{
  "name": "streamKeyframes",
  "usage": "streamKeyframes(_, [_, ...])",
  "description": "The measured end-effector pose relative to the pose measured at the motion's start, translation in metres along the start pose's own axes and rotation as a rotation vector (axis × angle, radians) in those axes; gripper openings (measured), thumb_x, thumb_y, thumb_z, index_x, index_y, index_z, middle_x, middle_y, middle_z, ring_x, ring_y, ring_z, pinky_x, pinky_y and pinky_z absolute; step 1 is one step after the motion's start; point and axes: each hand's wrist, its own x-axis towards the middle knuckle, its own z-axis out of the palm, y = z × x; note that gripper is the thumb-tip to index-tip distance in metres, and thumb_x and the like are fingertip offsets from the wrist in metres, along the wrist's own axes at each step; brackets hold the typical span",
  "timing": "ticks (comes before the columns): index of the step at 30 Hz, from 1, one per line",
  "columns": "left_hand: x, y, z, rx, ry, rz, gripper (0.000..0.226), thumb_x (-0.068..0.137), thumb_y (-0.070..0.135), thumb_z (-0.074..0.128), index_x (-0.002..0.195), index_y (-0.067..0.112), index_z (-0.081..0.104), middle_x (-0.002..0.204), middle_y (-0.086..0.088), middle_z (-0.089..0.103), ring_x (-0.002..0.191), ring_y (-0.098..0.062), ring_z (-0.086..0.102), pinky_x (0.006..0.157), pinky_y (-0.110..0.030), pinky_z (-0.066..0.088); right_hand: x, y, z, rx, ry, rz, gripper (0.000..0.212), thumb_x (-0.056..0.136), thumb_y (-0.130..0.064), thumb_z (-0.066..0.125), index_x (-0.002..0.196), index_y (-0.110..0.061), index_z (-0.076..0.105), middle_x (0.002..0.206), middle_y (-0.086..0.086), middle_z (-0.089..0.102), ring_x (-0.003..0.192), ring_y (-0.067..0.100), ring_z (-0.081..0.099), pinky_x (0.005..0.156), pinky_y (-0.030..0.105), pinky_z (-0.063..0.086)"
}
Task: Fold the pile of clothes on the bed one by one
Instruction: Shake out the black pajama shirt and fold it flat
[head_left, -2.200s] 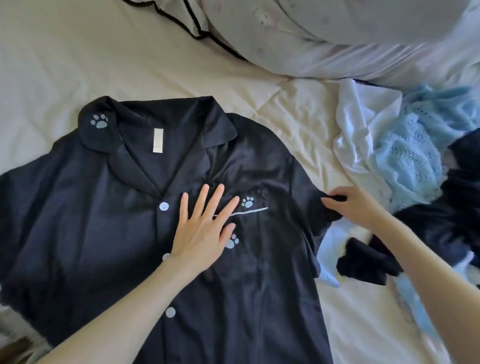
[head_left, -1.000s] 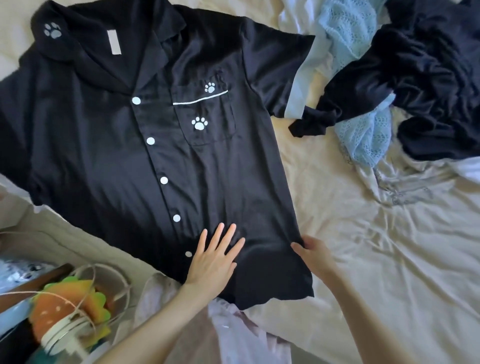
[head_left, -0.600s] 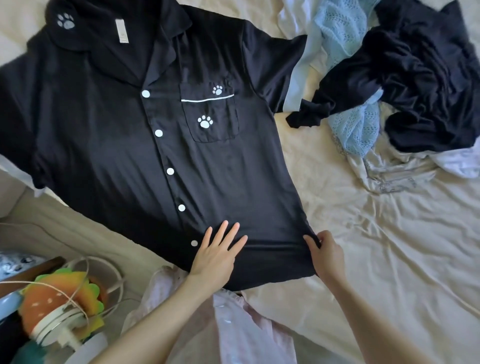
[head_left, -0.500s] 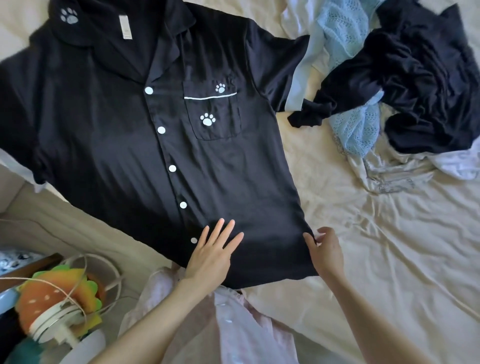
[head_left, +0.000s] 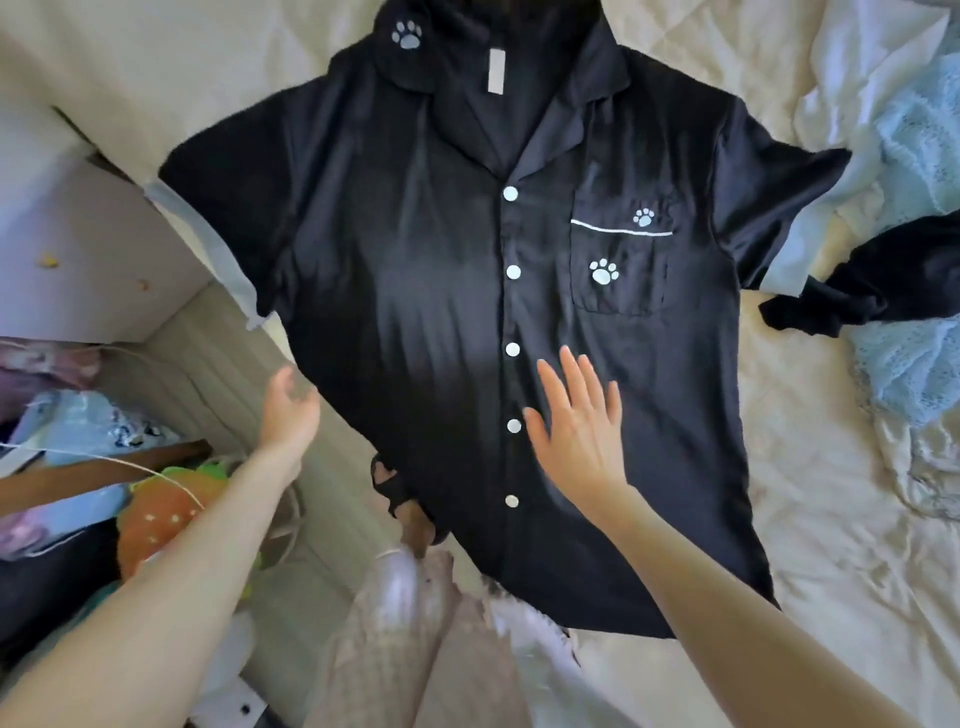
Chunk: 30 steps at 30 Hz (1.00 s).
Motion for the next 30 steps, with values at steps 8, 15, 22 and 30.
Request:
streamKeyframes(8, [0.059, -0.025, 0.012, -0.032, -0.124, 0.008, 0.020, 0.094, 0.020, 0.056, 0.113, 0.012, 0.055, 0.109, -0.005, 0.057, 0.105, -0.020, 0.054, 0.072, -0.018, 0.040, 0.032, -0.043, 0.040, -0.121, -0.121, -0.013, 0.064, 0.097, -0.040, 0.044, 0.151, -0.023, 0.015, 0.160, 0.006, 0.003, 0.147, 0.027, 0.002, 0.114, 0.055, 0.012])
streamKeyframes(15, [0.085, -0.053, -0.007, -0.112, -0.109, -0.023, 0.045, 0.091, 0.031, 0.061, 0.129, 0.015, 0.045, 0.116, 0.004, 0.048, 0.106, -0.013, 0.047, 0.087, -0.027, 0.037, 0.035, -0.049, 0.043, -0.127, -0.152, 0.047, 0.065, 0.097, -0.037, 0.044, 0.152, -0.023, 0.012, 0.160, 0.005, -0.003, 0.147, 0.026, -0.003, 0.115, 0.054, 0.009])
streamKeyframes(22, [0.093, -0.055, -0.012, -0.184, -0.149, -0.059, 0.022, 0.090, 0.019, 0.063, 0.105, 0.006, 0.052, 0.111, -0.013, 0.059, 0.104, -0.030, 0.058, 0.094, -0.044, 0.049, 0.036, -0.055, 0.041, -0.125, -0.147, 0.092, 0.065, 0.096, -0.034, 0.048, 0.151, -0.024, 0.015, 0.160, 0.002, -0.001, 0.147, 0.025, -0.002, 0.115, 0.053, 0.010])
streamKeyframes(30, [0.128, -0.018, -0.070, -0.286, 0.021, 0.005, 0.054, 0.097, 0.024, 0.051, 0.146, 0.020, 0.028, 0.146, -0.003, 0.038, 0.126, -0.017, 0.043, 0.106, -0.037, 0.038, 0.058, -0.091, 0.031, -0.114, 0.058, 0.042, 0.055, 0.095, -0.032, 0.050, 0.144, -0.012, 0.035, 0.157, 0.009, 0.018, 0.146, 0.028, 0.009, 0.114, 0.056, 0.008])
